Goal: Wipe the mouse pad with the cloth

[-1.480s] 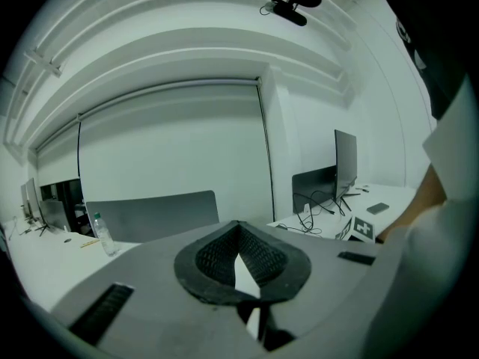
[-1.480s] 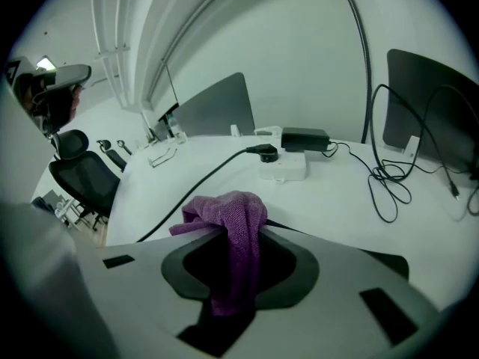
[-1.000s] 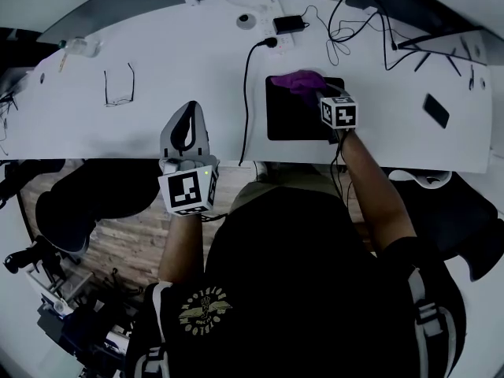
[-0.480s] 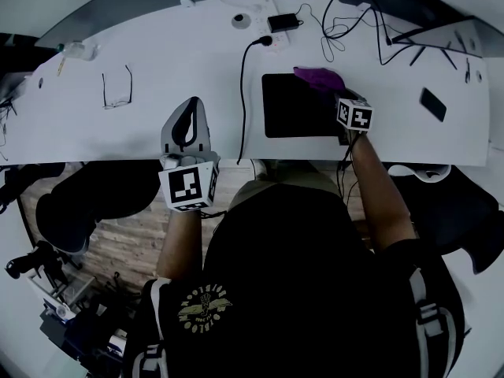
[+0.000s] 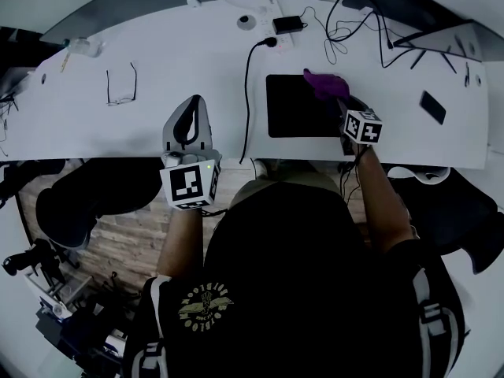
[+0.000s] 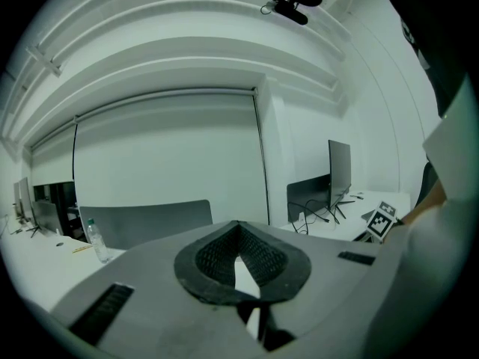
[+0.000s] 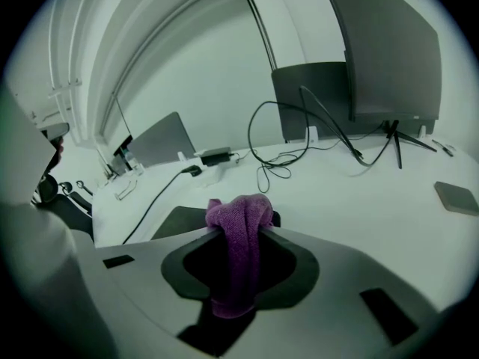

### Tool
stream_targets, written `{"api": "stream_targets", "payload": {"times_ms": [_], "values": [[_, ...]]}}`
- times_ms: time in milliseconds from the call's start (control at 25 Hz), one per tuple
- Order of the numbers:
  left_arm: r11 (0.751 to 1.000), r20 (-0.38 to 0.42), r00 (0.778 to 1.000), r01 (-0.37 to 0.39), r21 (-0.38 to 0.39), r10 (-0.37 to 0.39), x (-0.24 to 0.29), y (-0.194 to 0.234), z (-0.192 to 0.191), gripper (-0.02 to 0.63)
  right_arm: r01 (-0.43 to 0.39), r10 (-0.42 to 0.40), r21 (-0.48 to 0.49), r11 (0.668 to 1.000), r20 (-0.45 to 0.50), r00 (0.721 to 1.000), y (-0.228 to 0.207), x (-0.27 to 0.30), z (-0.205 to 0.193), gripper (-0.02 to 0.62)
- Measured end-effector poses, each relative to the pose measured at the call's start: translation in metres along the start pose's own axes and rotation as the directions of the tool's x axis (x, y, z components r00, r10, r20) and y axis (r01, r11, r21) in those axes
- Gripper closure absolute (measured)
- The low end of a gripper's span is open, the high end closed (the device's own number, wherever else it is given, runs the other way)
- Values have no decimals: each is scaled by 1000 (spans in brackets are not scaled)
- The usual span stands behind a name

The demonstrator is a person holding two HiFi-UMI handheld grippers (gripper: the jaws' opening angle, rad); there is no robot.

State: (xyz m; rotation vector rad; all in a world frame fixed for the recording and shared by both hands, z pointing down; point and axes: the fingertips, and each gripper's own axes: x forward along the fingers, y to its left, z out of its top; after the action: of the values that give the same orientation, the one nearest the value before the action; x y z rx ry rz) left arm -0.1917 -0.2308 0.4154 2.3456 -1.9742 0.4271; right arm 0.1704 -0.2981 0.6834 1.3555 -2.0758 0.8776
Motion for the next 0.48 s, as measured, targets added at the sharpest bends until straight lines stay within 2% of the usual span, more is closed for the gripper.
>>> {"api": "stream_targets", "payload": {"times_ms": [240, 480], "values": [[1000, 6, 1000, 4, -6, -4, -7, 3, 1, 604, -146, 149, -64, 987, 40, 988, 71, -15, 13, 504], [1000, 8, 1000, 12, -1, -12, -14, 3, 0, 604, -303, 304, -134, 943, -11, 952, 147, -10, 1, 505]]}}
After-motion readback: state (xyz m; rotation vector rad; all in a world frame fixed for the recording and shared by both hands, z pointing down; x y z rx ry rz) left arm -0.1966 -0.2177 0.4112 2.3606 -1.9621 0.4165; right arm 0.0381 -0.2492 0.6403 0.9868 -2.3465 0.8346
